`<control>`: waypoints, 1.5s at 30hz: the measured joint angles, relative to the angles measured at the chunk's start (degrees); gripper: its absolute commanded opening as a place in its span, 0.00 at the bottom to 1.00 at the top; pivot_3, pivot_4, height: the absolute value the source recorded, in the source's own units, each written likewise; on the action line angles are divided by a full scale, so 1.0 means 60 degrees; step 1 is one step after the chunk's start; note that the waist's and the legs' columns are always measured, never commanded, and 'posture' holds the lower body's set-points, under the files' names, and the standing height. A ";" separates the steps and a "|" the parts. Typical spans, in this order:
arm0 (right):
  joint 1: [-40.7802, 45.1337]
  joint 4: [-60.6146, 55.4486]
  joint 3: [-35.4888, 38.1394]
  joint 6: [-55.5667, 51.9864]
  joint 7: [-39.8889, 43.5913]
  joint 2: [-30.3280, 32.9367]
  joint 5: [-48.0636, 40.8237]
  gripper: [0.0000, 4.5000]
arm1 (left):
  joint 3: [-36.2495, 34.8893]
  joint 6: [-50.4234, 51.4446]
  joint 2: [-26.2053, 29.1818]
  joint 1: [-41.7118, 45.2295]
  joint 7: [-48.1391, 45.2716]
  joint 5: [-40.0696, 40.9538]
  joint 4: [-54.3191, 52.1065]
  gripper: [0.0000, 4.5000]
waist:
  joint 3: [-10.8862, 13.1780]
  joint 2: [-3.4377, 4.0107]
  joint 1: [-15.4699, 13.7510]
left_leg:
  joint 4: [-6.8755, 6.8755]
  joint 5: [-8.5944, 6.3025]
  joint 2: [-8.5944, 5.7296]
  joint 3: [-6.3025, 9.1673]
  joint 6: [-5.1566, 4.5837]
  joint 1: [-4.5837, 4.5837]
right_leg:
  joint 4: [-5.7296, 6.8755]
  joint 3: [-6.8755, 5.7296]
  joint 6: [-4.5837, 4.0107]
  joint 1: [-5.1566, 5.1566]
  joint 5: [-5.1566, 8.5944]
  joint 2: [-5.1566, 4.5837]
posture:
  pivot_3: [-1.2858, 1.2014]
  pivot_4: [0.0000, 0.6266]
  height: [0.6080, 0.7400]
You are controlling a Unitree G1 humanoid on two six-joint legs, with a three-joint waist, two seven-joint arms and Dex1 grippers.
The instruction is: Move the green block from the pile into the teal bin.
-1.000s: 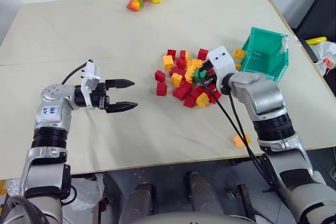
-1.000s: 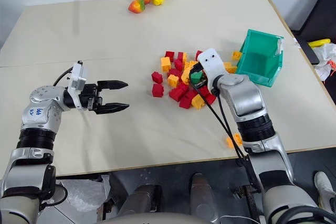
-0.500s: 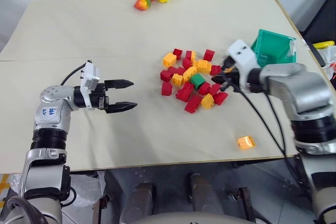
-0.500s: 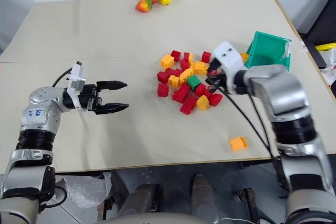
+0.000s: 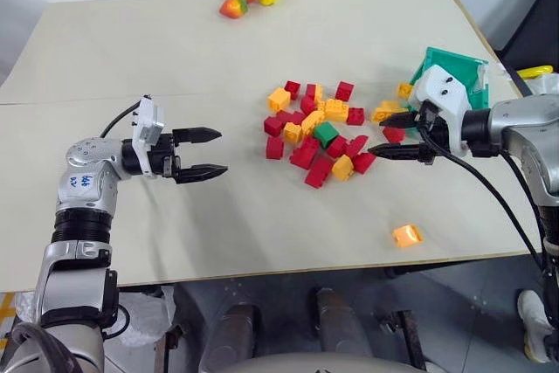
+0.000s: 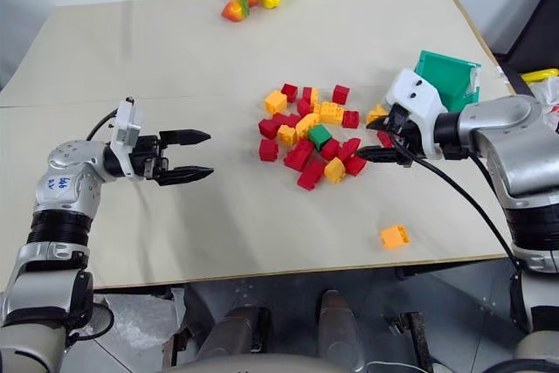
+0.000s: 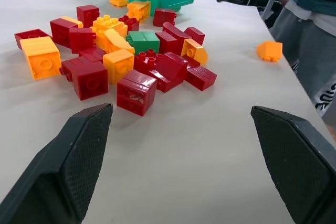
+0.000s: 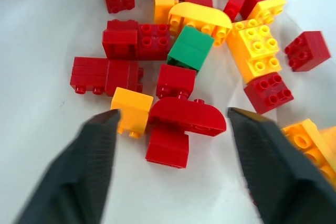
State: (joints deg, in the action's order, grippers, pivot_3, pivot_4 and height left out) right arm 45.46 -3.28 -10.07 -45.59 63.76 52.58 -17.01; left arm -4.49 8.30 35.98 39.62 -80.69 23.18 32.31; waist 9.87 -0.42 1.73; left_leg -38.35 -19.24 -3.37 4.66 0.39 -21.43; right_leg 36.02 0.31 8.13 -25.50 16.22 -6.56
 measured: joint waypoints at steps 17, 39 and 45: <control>0.3545 0.6250 -0.2428 0.0634 -0.1404 -0.4173 0.2829 0.99 | -0.0275 -0.0019 0.0012 -0.0761 0.0348 0.0025 -0.0823 1.00 | 0.0000 0.0001 0.0046 | -0.0018 -0.0002 -0.0011 0.0022 0.0001 -0.0012 | 0.0001 -0.0016 -0.0001 -0.0010 -0.0002 -0.0010 | 0.52 0.24 1.00; 0.4142 0.5650 -0.1873 0.0316 0.0147 -0.3446 0.3282 0.31 | -0.0374 0.0194 0.0041 -0.1017 0.0581 0.0087 -0.1290 1.00 | 0.0001 0.0003 0.0218 | -0.0081 -0.0008 -0.0016 0.0038 0.0010 -0.0022 | 0.0060 -0.0016 -0.0002 -0.0014 -0.0003 -0.0013 | 0.52 0.24 1.00; 0.2984 0.3460 -0.0961 0.0261 0.0414 -0.2273 0.2743 0.31 | -0.0222 0.0170 -0.0126 -0.0787 0.0492 0.0085 -0.1154 1.00 | 0.0001 0.0003 0.0086 | -0.0088 -0.0011 -0.0019 0.0027 0.0006 -0.0025 | 0.0060 -0.0011 -0.0001 -0.0013 -0.0003 -0.0014 | 0.52 0.24 1.00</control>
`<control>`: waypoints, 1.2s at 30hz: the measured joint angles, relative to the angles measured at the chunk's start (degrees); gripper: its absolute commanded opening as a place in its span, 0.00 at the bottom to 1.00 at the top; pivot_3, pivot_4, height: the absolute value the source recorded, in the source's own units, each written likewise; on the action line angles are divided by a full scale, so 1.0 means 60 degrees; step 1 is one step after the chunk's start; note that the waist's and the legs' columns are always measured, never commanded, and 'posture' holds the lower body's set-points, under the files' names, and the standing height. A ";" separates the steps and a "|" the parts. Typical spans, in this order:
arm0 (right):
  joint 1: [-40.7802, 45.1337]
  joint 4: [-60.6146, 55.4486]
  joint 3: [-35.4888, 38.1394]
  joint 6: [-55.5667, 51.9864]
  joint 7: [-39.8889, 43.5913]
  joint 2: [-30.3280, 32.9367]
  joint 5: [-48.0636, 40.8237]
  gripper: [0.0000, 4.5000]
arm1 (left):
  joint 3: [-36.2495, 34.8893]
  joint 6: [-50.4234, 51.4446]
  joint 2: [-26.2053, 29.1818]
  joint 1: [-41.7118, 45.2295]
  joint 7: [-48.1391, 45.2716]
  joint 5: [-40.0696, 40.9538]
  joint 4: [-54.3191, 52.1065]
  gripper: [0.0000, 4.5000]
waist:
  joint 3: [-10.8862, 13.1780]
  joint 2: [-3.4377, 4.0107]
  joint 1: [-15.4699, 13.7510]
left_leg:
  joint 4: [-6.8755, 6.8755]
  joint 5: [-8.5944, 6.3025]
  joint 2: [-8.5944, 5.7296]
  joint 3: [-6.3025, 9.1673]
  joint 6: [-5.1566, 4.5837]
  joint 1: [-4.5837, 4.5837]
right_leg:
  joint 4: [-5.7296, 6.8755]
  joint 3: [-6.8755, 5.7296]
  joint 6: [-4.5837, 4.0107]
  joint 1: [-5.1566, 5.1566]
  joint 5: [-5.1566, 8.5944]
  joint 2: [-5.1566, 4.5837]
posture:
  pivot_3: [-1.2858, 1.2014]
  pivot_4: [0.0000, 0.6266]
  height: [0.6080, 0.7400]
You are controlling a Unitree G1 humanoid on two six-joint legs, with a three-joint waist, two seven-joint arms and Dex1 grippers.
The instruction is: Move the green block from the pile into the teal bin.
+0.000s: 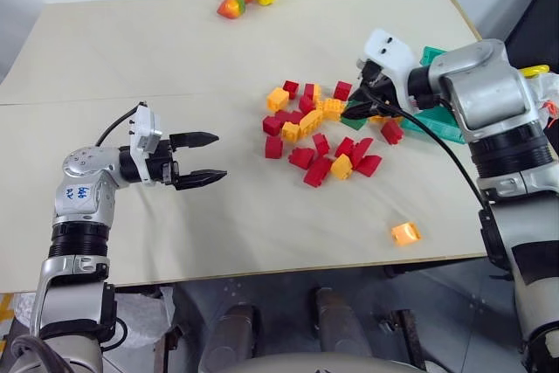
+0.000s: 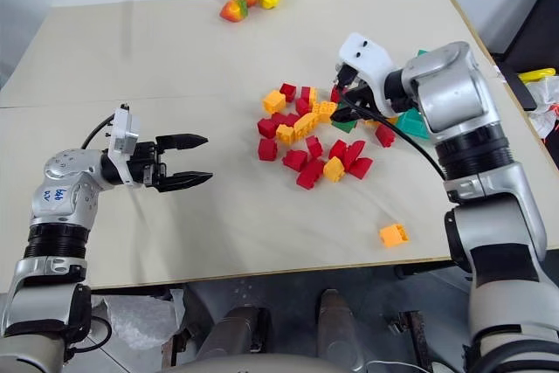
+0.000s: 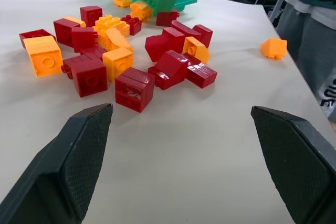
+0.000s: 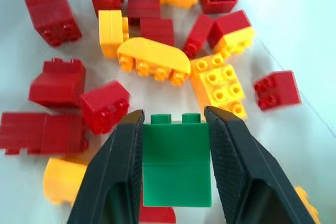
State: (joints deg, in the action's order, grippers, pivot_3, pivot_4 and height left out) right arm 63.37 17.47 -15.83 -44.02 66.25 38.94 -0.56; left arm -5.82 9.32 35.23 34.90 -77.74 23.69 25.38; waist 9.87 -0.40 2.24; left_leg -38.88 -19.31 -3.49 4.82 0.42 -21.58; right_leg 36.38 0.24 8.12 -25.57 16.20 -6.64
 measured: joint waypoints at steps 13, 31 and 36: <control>0.0608 0.2281 0.0441 0.2708 -0.0977 0.1990 0.1143 0.31 | 0.1126 0.0173 -0.1297 0.1419 -0.0197 -0.0242 0.0335 1.00 | 0.0002 0.0000 -0.0123 | -0.0004 -0.0008 -0.0014 -0.0048 -0.0015 0.0000 | -0.0006 0.0020 0.0005 -0.0002 -0.0002 0.0007 | 0.52 0.24 1.00; 0.2005 0.7337 0.0183 0.5688 -0.2717 0.0920 0.2550 0.98 | 0.1902 -0.0532 -0.3237 0.3884 0.2586 -0.2092 0.2257 1.00 | 0.0005 0.0003 -0.0099 | 0.0003 -0.0007 -0.0028 -0.0070 -0.0013 0.0001 | -0.0010 0.0034 0.0008 -0.0014 -0.0004 0.0009 | 0.52 0.24 1.00; 0.1730 0.6525 0.0514 0.5642 -0.2043 0.1025 0.2306 1.00 | 0.1755 -0.0229 -0.3099 0.3766 0.2768 -0.2051 0.1996 1.00 | 0.0005 0.0004 -0.0097 | 0.0002 -0.0007 -0.0024 -0.0069 -0.0013 0.0000 | -0.0011 0.0033 0.0009 -0.0014 -0.0004 0.0012 | 0.52 0.24 1.00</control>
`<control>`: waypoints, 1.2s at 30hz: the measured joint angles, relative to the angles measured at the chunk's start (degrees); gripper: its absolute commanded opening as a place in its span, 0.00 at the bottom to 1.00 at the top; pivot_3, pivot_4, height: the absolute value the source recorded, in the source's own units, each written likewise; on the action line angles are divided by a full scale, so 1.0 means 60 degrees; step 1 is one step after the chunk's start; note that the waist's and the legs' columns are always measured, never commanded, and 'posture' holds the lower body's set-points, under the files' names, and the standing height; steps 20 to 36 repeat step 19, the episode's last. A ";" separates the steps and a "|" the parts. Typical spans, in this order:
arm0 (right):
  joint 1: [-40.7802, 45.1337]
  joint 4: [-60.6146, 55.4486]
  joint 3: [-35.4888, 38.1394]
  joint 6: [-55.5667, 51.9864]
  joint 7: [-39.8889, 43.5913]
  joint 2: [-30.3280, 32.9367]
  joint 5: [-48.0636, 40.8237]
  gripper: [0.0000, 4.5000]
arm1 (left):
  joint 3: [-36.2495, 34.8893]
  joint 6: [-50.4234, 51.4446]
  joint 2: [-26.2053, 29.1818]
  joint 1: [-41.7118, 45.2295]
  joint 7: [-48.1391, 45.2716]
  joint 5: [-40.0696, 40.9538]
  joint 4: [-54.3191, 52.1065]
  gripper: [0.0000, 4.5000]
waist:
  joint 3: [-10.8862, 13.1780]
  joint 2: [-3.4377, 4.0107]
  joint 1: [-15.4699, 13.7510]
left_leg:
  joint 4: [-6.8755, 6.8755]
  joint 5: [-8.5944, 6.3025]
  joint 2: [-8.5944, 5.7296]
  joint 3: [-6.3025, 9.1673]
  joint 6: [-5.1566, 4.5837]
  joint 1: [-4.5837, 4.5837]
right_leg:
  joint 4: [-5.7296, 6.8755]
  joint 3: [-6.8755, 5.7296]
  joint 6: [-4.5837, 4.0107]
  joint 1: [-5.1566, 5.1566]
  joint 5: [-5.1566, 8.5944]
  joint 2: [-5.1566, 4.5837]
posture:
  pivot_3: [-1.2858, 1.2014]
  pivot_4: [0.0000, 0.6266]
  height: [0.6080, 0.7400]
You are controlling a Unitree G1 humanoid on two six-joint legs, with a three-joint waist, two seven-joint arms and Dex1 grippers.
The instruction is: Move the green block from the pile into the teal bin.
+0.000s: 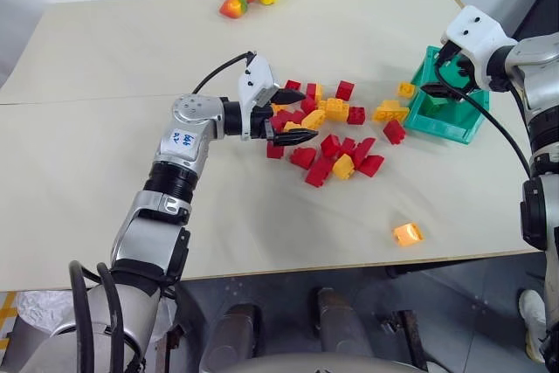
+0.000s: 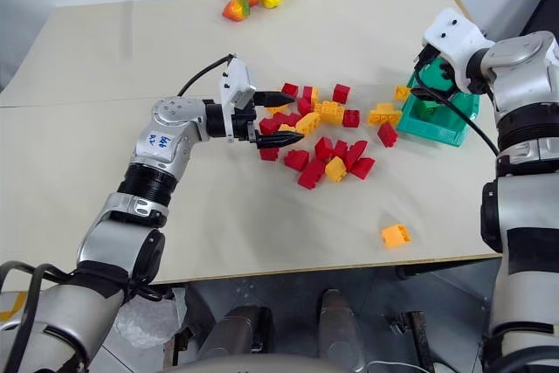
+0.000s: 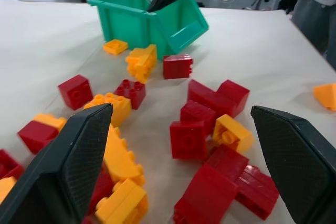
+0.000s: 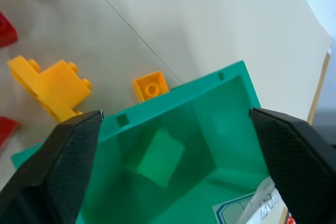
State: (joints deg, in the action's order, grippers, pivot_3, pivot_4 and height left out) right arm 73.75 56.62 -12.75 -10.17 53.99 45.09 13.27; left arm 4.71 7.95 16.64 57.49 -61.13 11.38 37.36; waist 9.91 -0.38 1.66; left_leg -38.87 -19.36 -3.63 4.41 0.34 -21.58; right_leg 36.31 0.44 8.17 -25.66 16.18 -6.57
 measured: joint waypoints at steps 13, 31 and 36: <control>-0.5999 -0.6524 0.2039 -0.0151 0.4216 0.0669 -0.4060 1.00 | -0.1240 0.1402 0.2500 -0.3959 0.0032 0.0724 -0.3521 1.00 | 0.0001 0.0002 -0.0039 | -0.0027 -0.0008 0.0045 0.0024 0.0001 0.0009 | -0.0008 -0.0006 0.0012 0.0031 -0.0007 -0.0002 | 0.52 0.24 1.00; -0.7418 -0.6190 0.2545 0.0606 0.5257 0.0849 -0.5087 1.00 | -0.2839 0.1769 0.3781 -0.6874 0.0095 0.1300 -0.5214 1.00 | 0.0010 0.0017 -0.0037 | -0.0036 -0.0013 0.0049 0.0006 -0.0004 0.0020 | -0.0053 0.0009 0.0003 0.0039 -0.0019 -0.0008 | 0.52 0.24 1.00; -0.7418 -0.6190 0.2545 0.0606 0.5257 0.0849 -0.5087 1.00 | -0.2839 0.1769 0.3781 -0.6874 0.0095 0.1300 -0.5214 1.00 | 0.0010 0.0017 -0.0037 | -0.0036 -0.0013 0.0049 0.0006 -0.0004 0.0020 | -0.0053 0.0009 0.0003 0.0039 -0.0019 -0.0008 | 0.52 0.24 1.00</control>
